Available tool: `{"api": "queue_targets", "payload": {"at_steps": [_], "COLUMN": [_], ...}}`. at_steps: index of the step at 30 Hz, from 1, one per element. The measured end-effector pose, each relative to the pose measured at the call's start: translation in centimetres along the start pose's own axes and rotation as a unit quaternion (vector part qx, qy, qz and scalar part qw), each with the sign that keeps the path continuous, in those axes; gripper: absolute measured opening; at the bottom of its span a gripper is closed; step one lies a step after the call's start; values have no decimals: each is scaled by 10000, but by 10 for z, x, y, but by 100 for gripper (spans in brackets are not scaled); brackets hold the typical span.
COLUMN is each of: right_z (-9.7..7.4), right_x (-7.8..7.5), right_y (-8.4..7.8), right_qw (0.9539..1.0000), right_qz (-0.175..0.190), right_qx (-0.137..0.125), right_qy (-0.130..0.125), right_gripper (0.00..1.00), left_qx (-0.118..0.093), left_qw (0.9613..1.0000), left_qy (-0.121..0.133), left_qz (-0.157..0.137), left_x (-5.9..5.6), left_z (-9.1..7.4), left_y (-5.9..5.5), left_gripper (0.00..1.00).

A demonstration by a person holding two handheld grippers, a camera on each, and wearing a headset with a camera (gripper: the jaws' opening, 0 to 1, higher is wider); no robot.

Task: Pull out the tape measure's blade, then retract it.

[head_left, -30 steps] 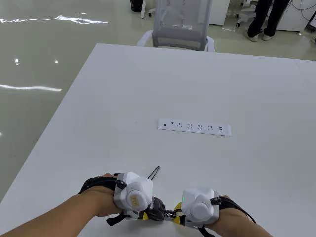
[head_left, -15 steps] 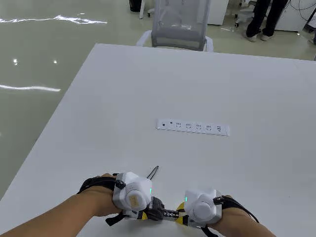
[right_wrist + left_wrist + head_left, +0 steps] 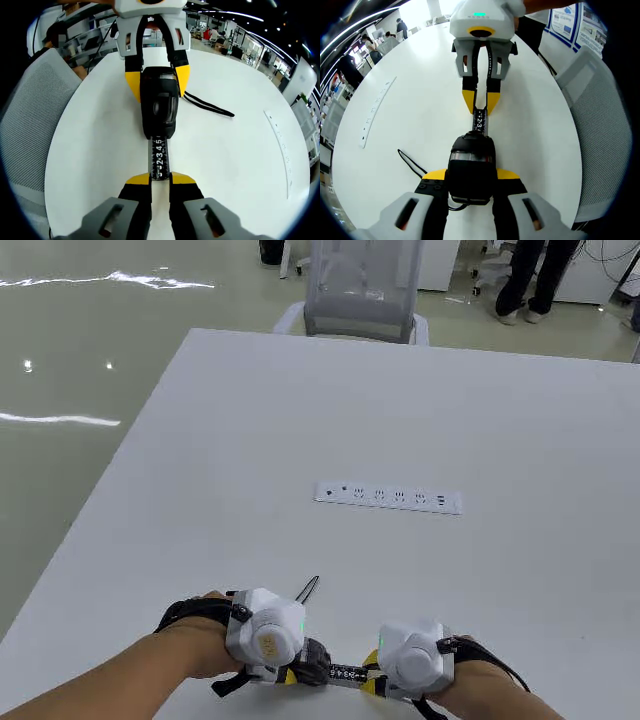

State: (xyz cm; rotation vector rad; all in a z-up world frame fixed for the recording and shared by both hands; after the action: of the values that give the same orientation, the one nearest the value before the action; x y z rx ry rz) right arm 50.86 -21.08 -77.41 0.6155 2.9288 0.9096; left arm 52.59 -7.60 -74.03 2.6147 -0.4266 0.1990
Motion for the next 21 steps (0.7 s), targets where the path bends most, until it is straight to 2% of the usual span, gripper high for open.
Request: {"api": "queue_targets", "payload": {"at_steps": [21], "right_z": [-8], "right_x": [-4], "right_y": [-8], "right_qw": [10000], "right_qz": [-2], "right_qx": [45], "right_qy": [-30], "right_gripper": [10], "left_qx": [-20], "left_qw": [10000], "left_qy": [26], "left_qz": [-4], "left_x": [0], "left_z": [1], "left_y": [0], "left_gripper": [29]}}
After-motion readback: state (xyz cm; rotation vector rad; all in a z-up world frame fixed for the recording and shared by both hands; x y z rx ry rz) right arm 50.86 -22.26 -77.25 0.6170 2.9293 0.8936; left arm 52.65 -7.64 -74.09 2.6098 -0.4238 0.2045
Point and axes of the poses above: the centre of the closed fingertips' face, and the gripper's own axes: z roughly forward along the fingers, x roughly to its left, y roughly out of its top, the point moved 5 cm from there along -z, roughly backward along the fingers, and after that the axes turned 15 degrees about z, right-handed, at the moved point
